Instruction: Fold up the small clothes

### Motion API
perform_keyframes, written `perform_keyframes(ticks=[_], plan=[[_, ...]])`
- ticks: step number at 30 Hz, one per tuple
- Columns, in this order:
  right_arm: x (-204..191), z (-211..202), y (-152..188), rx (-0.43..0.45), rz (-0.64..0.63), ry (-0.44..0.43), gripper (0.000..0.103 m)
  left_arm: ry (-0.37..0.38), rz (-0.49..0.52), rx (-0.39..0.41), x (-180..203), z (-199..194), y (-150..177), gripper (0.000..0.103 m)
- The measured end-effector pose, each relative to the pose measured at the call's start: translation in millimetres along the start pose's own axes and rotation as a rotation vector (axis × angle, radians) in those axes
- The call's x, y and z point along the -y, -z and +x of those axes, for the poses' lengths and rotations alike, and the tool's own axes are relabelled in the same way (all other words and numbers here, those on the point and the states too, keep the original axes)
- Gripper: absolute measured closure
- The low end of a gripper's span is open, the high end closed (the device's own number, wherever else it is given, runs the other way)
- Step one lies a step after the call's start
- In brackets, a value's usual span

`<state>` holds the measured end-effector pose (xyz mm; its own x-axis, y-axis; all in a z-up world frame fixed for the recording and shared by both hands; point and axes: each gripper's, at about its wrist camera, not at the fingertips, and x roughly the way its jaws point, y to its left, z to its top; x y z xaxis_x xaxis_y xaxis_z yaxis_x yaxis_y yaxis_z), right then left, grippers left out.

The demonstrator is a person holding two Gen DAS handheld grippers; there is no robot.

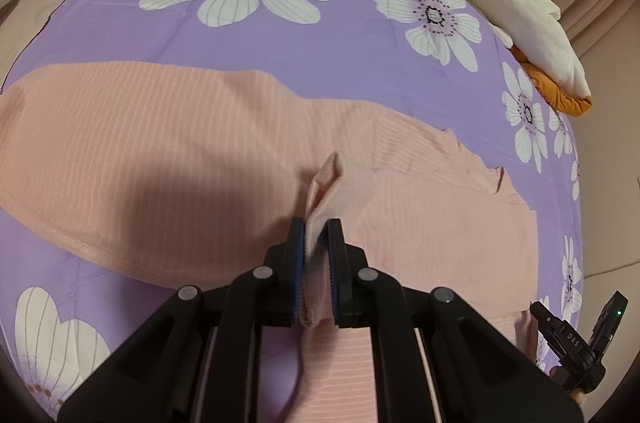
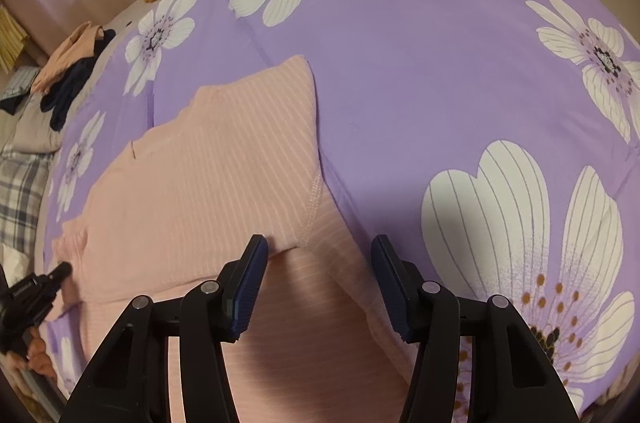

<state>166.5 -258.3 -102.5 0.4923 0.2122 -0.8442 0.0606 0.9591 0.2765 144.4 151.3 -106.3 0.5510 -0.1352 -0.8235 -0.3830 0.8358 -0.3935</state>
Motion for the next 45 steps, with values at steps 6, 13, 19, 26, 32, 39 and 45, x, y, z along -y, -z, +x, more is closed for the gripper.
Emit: perform_keyframes(ticks=[6,13,19,26,32,39,45], plan=[[-1,0,0,0.001,-0.006,0.008,0.047,-0.016,-0.022,-0.01,-12,3,1,0.094],[-3,1,0,-0.001,-0.011,0.017,0.047,-0.019,-0.03,-0.022,-15,10,4,0.092],[-2,3,0,-0.01,-0.012,0.022,0.047,-0.02,-0.037,-0.027,-17,13,5,0.09],[-5,8,0,-0.017,-0.02,0.041,0.047,-0.003,-0.045,-0.033,-22,17,6,0.09],[-5,11,1,-0.02,-0.037,0.05,0.047,0.057,-0.121,-0.028,-34,17,7,0.088],[-6,13,2,-0.013,-0.058,0.07,0.047,0.01,-0.054,0.006,-24,17,12,0.088],[-9,14,5,-0.002,-0.088,0.092,0.047,0.019,-0.066,0.025,-26,18,14,0.088]])
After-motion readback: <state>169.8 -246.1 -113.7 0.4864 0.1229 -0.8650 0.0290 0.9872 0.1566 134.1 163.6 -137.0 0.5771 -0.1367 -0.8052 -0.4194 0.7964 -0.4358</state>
